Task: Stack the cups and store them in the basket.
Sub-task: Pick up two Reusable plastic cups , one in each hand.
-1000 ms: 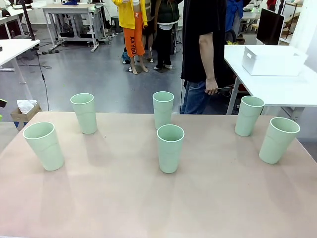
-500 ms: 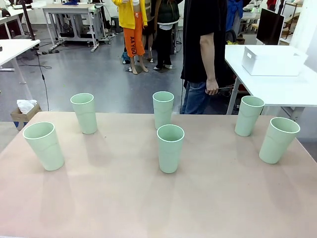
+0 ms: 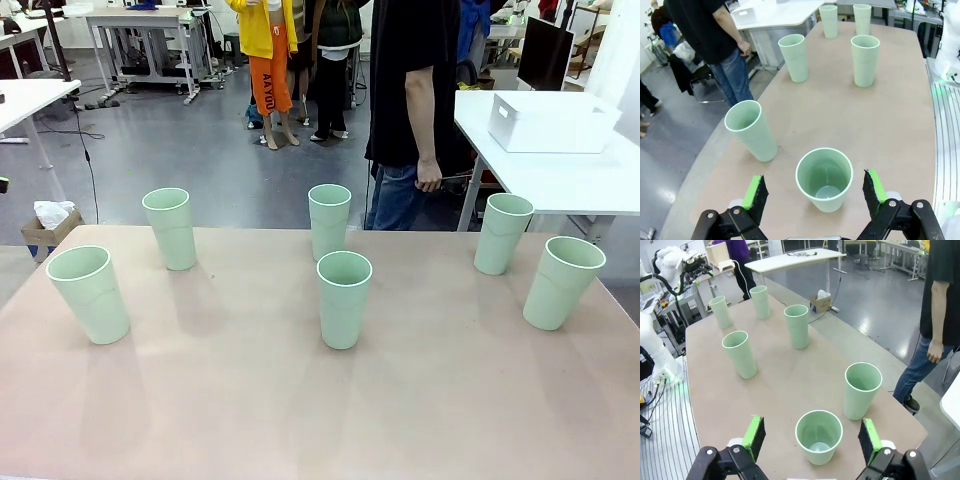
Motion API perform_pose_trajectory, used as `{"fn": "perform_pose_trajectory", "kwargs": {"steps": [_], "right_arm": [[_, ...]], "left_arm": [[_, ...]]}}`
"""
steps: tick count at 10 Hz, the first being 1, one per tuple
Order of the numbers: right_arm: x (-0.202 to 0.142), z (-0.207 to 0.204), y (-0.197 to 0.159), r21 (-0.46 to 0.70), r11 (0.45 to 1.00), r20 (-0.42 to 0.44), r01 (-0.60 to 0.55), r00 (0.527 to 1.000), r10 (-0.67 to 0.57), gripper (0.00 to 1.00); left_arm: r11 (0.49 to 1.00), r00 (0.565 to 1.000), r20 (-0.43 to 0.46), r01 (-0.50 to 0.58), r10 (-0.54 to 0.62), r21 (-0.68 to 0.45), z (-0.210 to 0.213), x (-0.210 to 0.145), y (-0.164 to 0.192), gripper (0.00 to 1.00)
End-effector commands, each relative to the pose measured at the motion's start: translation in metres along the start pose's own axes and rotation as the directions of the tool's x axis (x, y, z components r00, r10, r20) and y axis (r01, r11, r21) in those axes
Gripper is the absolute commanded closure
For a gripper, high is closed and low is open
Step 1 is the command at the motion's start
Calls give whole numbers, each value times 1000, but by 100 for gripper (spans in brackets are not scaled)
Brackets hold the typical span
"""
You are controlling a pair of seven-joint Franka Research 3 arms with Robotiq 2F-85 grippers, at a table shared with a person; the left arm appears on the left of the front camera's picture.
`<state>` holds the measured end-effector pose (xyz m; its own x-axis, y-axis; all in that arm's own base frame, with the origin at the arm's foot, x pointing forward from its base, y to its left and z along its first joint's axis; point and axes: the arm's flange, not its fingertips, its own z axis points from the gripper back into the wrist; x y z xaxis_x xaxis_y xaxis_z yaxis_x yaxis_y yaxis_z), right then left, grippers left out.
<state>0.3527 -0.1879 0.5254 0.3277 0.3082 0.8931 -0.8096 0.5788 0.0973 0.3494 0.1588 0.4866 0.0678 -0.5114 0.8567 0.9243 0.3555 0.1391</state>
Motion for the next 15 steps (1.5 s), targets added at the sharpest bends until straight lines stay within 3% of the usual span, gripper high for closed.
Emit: {"fn": "perform_pose_trajectory", "kwargs": {"steps": [1, 4, 5, 6, 15], "right_arm": [[-4, -2, 3, -2, 1000, 31, -26, 999, 26, 0], [-3, -1, 4, 0, 1000, 39, -30, 999, 30, 0], [-3, -1, 5, 13, 999, 42, -29, 999, 29, 0], [-1, 2, 1, 4, 1000, 5, 0, 1000, 0, 0], [-1, 2, 1, 4, 1000, 5, 0, 1000, 0, 0]], "left_arm": [[1000, 999, 36, 24, -25, 14, -2, -5, -4, 0], [999, 998, 54, 25, -26, 32, -5, -4, -8, 0], [999, 1000, 3, 18, -19, 49, -7, -2, -9, 0], [1000, 1000, 31, 6, -6, 16, -1, -3, -2, 0], [1000, 1000, 31, 6, -6, 16, -1, -3, -2, 0]]}}
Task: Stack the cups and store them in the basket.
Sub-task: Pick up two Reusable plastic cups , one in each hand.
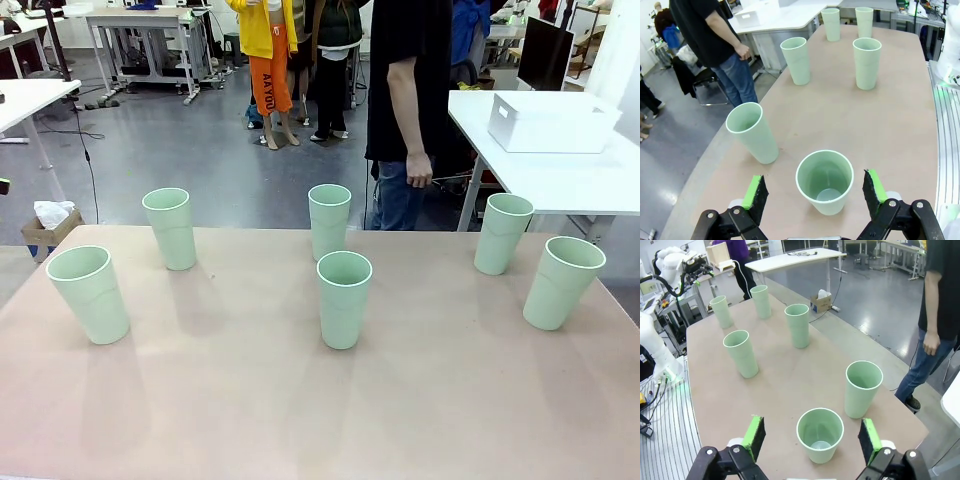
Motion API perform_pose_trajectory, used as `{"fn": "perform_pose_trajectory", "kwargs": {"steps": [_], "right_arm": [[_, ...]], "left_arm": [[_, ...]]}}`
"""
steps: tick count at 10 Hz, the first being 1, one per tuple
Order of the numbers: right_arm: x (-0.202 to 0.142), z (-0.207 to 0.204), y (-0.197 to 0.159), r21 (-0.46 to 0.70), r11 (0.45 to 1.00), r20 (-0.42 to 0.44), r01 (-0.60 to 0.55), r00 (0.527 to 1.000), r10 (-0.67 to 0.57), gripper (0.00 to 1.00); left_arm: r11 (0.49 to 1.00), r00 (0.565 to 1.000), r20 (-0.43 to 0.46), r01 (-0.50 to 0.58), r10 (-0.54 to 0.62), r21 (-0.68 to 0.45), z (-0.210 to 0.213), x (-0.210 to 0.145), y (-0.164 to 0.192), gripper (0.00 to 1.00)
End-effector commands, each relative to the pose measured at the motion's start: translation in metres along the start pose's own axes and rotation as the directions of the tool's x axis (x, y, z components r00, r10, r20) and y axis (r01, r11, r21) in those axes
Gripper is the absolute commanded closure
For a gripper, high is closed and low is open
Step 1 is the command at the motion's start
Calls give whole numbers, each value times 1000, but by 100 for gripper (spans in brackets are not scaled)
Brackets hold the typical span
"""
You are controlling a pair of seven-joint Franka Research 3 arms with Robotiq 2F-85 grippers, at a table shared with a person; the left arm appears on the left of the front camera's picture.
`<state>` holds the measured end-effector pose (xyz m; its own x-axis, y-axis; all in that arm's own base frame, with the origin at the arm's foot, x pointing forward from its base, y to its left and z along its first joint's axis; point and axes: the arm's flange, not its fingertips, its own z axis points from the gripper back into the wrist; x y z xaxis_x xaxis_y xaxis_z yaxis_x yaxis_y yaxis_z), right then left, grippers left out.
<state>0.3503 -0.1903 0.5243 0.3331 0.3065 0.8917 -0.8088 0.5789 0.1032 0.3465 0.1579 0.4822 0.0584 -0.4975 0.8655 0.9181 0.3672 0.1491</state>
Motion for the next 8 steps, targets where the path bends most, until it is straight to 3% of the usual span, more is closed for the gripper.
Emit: {"fn": "perform_pose_trajectory", "kwargs": {"steps": [1, 8], "right_arm": [[1, -1, 0, 2, 1000, 7, -5, 1000, 5, 0], [1, -1, 0, 2, 1000, 7, -5, 1000, 5, 0]], "left_arm": [[1000, 1000, 12, 4, -4, -1, 1, 1, 1, 0], [1000, 1000, 12, 4, -4, -1, 1, 1, 1, 0]]}}
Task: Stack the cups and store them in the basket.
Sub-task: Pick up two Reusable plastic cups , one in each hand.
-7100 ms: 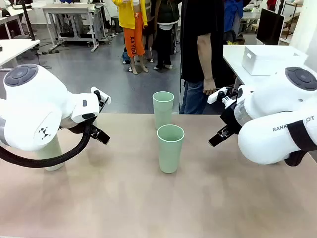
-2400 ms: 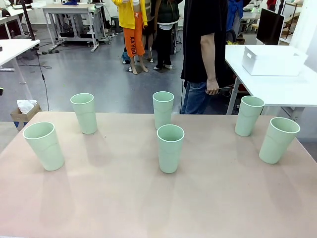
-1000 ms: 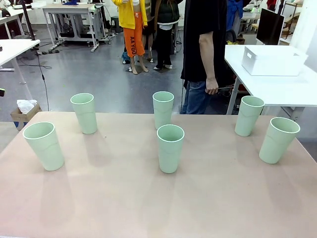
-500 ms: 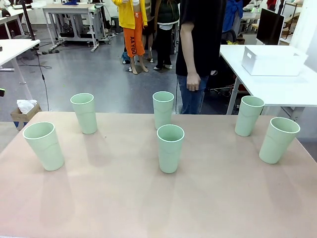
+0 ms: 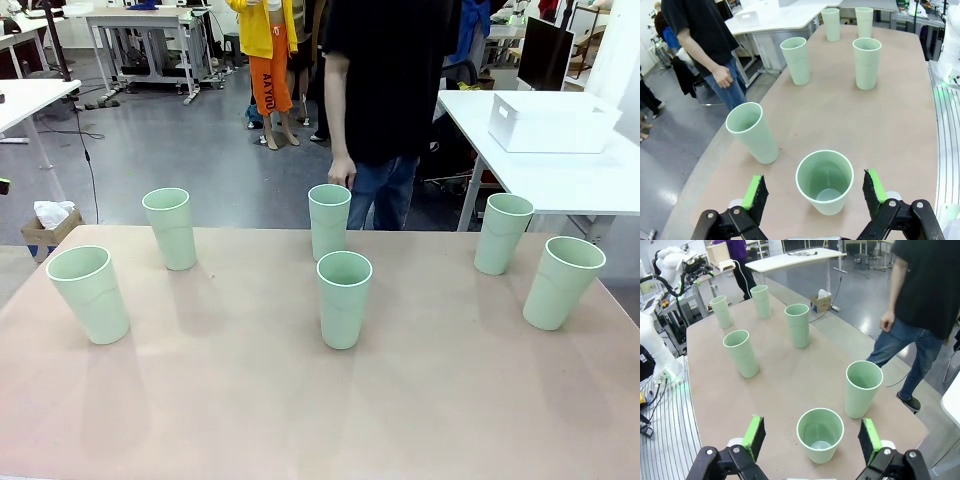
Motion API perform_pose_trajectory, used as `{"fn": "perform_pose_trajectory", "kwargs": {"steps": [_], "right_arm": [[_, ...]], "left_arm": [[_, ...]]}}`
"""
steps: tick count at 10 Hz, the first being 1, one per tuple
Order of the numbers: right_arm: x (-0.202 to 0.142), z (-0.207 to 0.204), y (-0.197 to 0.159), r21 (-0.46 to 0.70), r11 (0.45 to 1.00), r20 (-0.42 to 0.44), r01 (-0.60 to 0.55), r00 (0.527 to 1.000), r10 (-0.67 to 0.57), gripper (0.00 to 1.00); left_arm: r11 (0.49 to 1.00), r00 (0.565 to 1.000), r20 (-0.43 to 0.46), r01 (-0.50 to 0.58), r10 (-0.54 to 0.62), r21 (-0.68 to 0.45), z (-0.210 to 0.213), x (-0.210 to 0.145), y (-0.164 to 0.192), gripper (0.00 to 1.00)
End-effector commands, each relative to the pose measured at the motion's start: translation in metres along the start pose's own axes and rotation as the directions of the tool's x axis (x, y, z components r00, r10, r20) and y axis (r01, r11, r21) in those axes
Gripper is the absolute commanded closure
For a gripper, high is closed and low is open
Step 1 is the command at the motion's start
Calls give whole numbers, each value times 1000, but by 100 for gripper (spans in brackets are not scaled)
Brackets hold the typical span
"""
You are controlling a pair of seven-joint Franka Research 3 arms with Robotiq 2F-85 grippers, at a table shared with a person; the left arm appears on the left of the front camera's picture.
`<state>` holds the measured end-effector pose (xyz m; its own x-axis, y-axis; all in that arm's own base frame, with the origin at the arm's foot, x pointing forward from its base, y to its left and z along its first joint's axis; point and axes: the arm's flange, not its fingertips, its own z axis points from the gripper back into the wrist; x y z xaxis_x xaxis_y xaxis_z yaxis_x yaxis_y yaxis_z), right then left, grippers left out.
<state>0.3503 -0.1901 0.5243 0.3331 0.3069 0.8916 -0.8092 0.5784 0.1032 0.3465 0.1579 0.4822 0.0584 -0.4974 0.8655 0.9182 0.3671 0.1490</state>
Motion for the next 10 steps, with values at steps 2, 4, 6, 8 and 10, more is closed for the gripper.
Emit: {"fn": "perform_pose_trajectory", "kwargs": {"steps": [2, 4, 6, 8, 10], "right_arm": [[1, 0, 0, 1, 1000, 7, -5, 1000, 5, 0], [1, 0, 0, 1, 1000, 7, -5, 1000, 5, 0], [1, 0, 0, 1, 1000, 7, -5, 1000, 5, 0], [1, 0, 0, 1, 1000, 7, -5, 1000, 5, 0], [1, 0, 0, 1, 1000, 7, -5, 1000, 5, 0]], "left_arm": [[1000, 1000, 12, 4, -4, 0, 1, 1, 1, 0], [1000, 1000, 12, 4, -4, 0, 1, 1, 1, 0], [1000, 1000, 12, 4, -4, 0, 1, 1, 1, 0], [1000, 1000, 12, 4, -4, 0, 1, 1, 1, 0], [1000, 1000, 12, 4, -4, 0, 1, 1, 1, 0]]}}
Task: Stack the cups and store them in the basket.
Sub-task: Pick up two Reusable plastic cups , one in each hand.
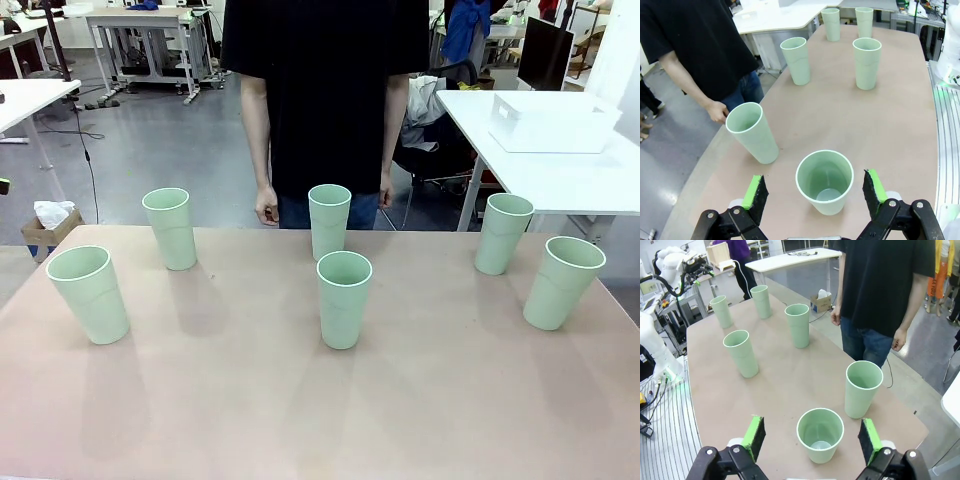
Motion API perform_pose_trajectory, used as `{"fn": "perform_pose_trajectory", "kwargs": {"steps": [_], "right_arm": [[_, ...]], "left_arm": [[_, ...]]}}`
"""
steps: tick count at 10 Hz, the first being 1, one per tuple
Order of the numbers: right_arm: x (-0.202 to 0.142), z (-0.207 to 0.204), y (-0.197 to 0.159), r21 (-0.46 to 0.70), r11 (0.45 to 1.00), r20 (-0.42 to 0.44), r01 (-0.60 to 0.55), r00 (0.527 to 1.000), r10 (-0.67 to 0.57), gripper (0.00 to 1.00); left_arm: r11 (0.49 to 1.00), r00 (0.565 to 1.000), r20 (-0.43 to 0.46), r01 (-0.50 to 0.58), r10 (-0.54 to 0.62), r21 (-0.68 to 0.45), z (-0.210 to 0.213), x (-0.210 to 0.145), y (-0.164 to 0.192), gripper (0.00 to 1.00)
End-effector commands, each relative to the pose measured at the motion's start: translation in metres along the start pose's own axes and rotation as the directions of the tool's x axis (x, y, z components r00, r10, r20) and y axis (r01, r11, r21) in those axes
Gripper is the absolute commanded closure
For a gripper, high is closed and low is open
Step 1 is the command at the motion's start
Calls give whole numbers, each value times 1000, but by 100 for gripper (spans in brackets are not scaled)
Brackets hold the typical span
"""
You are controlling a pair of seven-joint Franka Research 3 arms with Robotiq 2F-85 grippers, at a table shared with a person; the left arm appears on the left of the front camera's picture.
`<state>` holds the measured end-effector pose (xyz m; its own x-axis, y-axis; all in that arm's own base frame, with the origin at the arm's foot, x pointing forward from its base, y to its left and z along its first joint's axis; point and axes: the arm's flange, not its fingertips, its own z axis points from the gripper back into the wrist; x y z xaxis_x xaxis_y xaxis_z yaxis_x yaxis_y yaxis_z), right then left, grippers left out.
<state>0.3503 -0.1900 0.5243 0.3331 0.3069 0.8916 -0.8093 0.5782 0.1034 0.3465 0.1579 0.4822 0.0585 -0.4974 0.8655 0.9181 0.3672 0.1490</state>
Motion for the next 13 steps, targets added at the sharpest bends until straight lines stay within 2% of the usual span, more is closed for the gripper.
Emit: {"fn": "perform_pose_trajectory", "kwargs": {"steps": [1, 13], "right_arm": [[1, 0, 0, 1, 1000, 7, -5, 1000, 5, 0], [1, 0, 0, 1, 1000, 7, -5, 1000, 5, 0]], "left_arm": [[1000, 1000, 12, 4, -4, 0, 1, 1, 1, 0], [1000, 1000, 12, 4, -4, 0, 1, 1, 1, 0]]}}
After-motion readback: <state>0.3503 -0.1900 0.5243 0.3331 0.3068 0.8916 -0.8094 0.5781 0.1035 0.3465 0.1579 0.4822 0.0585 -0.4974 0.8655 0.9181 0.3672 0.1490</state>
